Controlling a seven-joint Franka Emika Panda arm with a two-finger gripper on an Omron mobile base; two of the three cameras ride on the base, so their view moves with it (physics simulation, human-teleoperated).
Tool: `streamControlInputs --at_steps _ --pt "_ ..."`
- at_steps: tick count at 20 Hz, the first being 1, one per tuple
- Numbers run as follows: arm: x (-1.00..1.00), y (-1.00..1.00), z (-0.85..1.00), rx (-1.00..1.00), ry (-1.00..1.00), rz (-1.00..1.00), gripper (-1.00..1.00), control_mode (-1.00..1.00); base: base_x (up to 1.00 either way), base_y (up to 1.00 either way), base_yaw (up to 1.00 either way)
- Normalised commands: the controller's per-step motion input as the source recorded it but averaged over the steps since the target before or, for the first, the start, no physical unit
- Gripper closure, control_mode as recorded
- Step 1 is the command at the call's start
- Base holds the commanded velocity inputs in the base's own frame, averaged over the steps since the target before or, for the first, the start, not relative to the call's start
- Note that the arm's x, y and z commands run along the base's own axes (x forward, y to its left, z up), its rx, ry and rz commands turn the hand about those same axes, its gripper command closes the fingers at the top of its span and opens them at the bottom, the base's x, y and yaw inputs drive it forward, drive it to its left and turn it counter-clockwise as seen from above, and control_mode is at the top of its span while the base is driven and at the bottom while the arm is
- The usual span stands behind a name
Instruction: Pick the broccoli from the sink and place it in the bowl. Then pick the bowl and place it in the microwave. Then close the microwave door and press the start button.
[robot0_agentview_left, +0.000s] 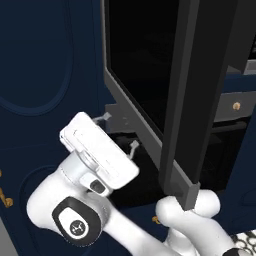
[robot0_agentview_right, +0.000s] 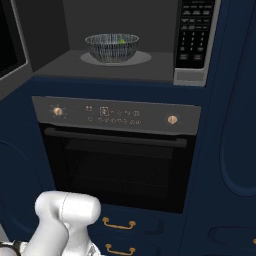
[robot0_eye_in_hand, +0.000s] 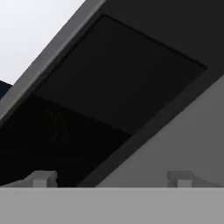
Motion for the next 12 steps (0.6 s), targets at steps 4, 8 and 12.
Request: streamControlInputs --at_steps 4,8,12 --pt "-0.60 -0.65 0.67 0.41 -0.09 0.12 -1.00 -1.00 0.00 0.00 0.00" --pt "-0.49 -0.83 0.46 0.45 -0.10 0.21 -1.00 -1.00 0.00 0.00 0.00" --pt "-0.09 -1.00 0.26 0.48 -0.06 0.30 -1.00 -1.00 0.00 0.00 0.00"
